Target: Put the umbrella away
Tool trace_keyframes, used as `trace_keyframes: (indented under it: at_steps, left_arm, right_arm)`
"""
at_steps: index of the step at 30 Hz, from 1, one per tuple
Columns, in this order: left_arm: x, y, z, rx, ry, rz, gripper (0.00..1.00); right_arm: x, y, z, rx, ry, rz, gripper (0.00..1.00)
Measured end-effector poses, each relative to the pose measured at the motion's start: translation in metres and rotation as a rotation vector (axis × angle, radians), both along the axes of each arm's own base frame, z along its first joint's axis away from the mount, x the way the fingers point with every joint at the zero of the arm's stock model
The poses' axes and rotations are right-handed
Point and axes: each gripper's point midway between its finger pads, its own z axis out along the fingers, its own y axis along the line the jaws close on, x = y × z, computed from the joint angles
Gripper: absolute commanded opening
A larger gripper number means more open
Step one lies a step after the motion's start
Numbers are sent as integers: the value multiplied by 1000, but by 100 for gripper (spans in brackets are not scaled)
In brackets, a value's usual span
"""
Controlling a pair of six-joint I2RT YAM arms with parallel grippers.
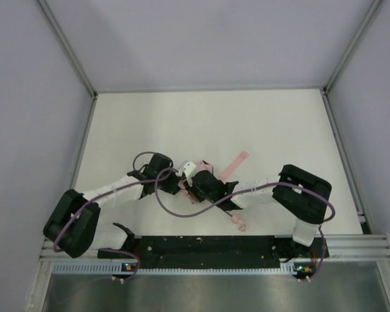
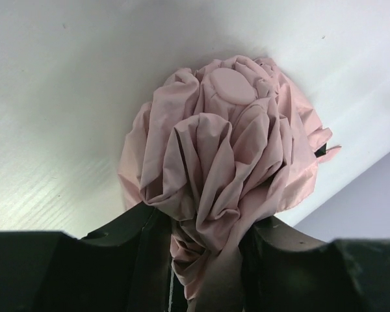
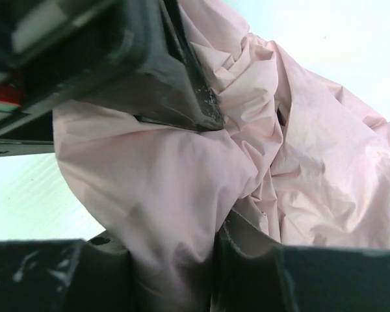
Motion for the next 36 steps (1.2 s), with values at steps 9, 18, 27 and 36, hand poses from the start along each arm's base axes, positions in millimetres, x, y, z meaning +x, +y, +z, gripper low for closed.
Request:
trace_keyframes:
  at_steps: [9,18,27,36]
  left_arm:
    - [8,0,25,-40,-185,-47,97]
    - [23,12,72,-90,-370,-42,98]
    - [5,9,66,-120,-268,-55,98]
    - [-22,19,74,-104,-126,-17,98]
  right_arm:
    - [-9,-5,1,248,173,22,0]
    - [-15,-3,6,551,571,68,0]
    - [-34,4,5,673,913,125,0]
    - [-27,0,8,710,1059,97,0]
